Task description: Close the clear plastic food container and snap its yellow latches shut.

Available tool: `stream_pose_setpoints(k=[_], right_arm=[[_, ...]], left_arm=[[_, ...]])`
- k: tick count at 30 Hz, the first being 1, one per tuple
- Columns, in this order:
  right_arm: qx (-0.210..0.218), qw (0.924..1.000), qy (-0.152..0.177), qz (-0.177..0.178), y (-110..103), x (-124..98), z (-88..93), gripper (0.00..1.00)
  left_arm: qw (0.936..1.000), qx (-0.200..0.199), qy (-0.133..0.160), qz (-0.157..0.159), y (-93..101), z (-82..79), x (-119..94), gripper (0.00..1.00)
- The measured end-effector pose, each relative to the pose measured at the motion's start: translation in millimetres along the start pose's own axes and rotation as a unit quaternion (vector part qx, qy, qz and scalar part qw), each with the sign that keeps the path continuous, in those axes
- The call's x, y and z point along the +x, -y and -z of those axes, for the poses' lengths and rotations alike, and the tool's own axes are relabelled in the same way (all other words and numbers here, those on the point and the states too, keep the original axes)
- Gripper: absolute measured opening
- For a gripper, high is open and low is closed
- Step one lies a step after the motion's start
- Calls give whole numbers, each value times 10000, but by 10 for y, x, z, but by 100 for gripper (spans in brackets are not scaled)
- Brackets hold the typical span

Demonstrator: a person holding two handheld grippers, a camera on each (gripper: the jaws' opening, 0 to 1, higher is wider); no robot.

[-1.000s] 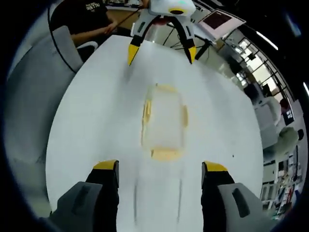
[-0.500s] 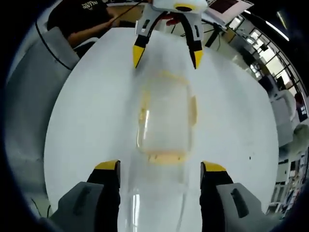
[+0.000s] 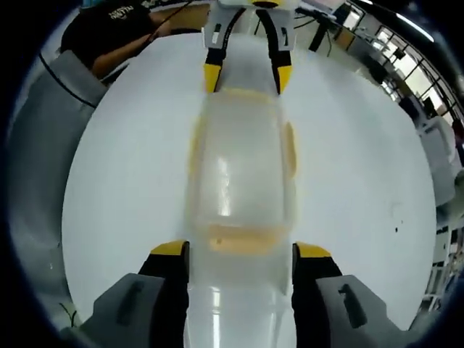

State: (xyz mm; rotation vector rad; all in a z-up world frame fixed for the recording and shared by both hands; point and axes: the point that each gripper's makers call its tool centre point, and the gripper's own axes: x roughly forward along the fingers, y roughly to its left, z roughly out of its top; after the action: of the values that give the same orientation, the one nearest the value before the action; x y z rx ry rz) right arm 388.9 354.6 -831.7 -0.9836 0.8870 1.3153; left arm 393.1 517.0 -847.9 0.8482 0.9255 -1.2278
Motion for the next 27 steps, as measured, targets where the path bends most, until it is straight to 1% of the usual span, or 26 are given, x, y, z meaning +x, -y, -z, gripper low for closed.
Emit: stream_pose_setpoints(k=[2, 5, 6, 7, 8, 9, 10, 11, 13, 15, 20, 22, 24, 26, 27], right_arm=[[85, 10000, 9, -32, 17, 22, -16, 52], [235, 9995, 27, -189, -8, 69, -28, 51], [222, 9995, 21, -207, -8, 83, -30, 50], [199, 9994, -61, -272, -28, 105, -8, 51], [173, 9995, -74, -237, -11, 128, -9, 51], [100, 9995, -145, -244, -17, 153, 10, 50], [-14, 9994, -193, -294, -33, 169, 26, 46], [152, 9993, -156, -319, -21, 165, 6, 45], [2, 9993, -136, -351, -33, 163, 17, 45], [-13, 9993, -110, -370, -48, 166, 18, 45], [-46, 9991, -129, -390, -75, 158, 26, 45], [-54, 9991, -169, -389, -81, 159, 27, 45], [-59, 9989, -282, -369, -94, 154, 28, 44], [-70, 9986, -372, -378, -105, 127, 55, 37], [51, 9987, -368, -355, -122, 127, 64, 36]], left_arm=[[9999, -51, -15, 89, 22, 1, 17, 43], [9998, 124, 0, 125, 35, -13, 10, 42], [9998, 153, -6, 136, 39, -14, 14, 42], [9997, 181, -13, 144, 40, -16, 15, 41], [9997, 196, -39, 156, 49, -14, 12, 41], [9996, 237, -48, 166, 55, -16, 10, 40], [9996, 219, -65, 166, 53, -15, 7, 39], [9994, 260, -113, 191, 72, 1, 2, 39], [9994, 263, -124, 195, 80, 0, 10, 37], [9991, 330, -136, 226, 88, -9, 12, 35], [9989, 320, -258, 205, 88, -28, 16, 34], [9988, 319, -315, 206, 84, -32, 12, 34], [9983, 369, -393, 225, 81, -34, 9, 34], [9976, 460, -450, 247, 86, -31, -2, 34], [9974, 485, -466, 254, 91, -34, -1, 34]])
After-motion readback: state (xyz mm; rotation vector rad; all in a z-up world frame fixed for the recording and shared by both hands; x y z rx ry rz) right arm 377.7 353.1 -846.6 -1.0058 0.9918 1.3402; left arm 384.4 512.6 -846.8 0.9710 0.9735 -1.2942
